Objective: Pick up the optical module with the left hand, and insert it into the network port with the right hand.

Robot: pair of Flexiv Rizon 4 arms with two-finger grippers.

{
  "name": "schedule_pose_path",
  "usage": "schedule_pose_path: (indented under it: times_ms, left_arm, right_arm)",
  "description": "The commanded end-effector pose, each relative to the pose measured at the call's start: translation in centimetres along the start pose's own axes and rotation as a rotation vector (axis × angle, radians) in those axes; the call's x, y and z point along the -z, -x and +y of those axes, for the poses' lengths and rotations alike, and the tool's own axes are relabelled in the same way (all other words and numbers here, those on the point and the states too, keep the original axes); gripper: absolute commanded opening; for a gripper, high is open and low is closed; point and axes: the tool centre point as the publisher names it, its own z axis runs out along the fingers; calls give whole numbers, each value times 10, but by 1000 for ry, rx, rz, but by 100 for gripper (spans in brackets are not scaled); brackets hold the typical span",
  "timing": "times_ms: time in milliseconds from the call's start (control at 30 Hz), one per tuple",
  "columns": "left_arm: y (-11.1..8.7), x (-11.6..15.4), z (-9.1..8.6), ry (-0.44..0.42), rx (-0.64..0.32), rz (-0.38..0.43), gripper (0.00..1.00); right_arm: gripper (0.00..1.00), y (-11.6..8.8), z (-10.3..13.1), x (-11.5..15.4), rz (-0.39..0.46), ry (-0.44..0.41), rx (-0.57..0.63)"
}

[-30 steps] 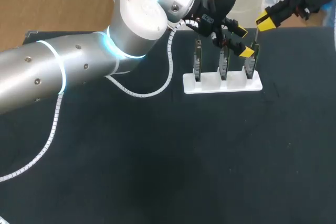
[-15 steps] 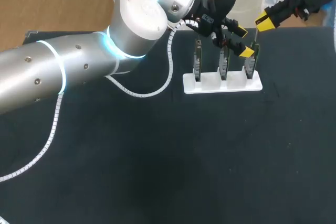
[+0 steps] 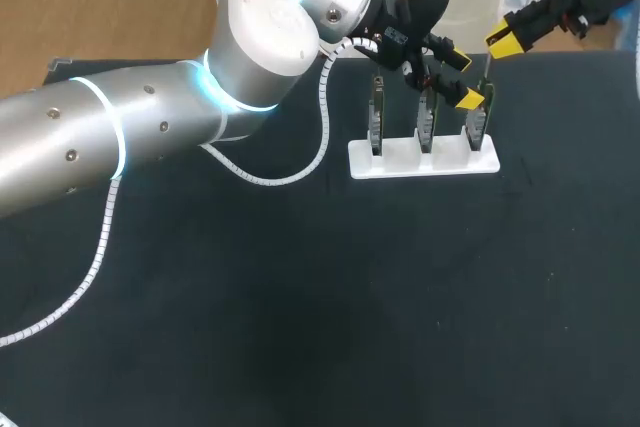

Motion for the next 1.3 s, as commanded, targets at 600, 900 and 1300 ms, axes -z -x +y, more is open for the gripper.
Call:
schedule_pose_path:
  times_ms: [600, 900, 1300]
  left_arm:
    - [2, 0, 2, -2, 3, 8, 100]
    - [2, 0, 2, -2, 3, 8, 100]
    - [2, 0, 2, -2, 3, 8, 100]
  right_arm:
    - [0, 1, 5, 1, -4, -22, -1]
    - [0, -1, 5, -1, -9, -24, -8]
    - [0, -2, 4, -1, -10, -24, -14]
